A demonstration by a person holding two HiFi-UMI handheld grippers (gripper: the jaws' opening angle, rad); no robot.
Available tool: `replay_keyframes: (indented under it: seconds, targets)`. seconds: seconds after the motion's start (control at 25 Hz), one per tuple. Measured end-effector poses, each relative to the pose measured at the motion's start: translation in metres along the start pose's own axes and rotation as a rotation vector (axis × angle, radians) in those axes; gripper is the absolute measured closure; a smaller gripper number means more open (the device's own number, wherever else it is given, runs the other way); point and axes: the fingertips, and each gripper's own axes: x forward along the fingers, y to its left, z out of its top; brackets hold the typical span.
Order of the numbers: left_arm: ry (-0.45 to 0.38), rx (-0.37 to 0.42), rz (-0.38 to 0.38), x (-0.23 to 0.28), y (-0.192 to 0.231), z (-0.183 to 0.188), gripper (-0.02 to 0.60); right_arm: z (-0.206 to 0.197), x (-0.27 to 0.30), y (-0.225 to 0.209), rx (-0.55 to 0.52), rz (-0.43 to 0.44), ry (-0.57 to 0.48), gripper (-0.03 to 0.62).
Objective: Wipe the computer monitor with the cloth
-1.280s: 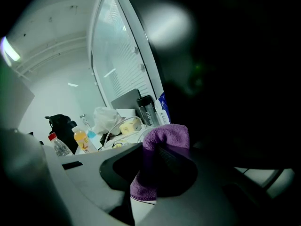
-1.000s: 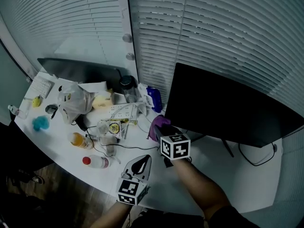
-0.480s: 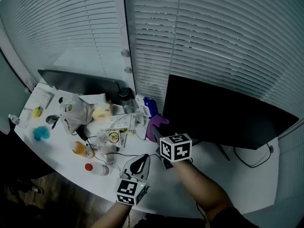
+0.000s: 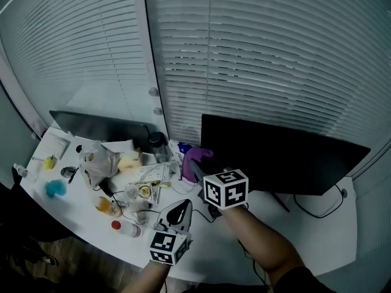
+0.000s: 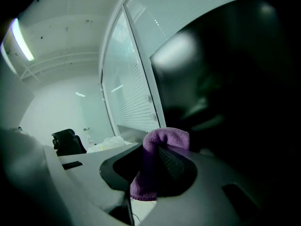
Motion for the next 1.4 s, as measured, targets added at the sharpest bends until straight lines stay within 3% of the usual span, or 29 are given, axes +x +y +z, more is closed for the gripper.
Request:
replay_keyframes:
  seconds: [0.6,1.4]
  targets:
    - [-0.090,0.063,-0.037,0.007,-0.010,0.069,0.577,0.109,-0.034,0.017,-0.088,0.008,-0.140,0.499]
    - [-0.133,0.086,-0.069,-0.002,-0.023,0.098,0.577,0.145,-0.058,0.034,-0.138,-0.006,-0.182,0.500]
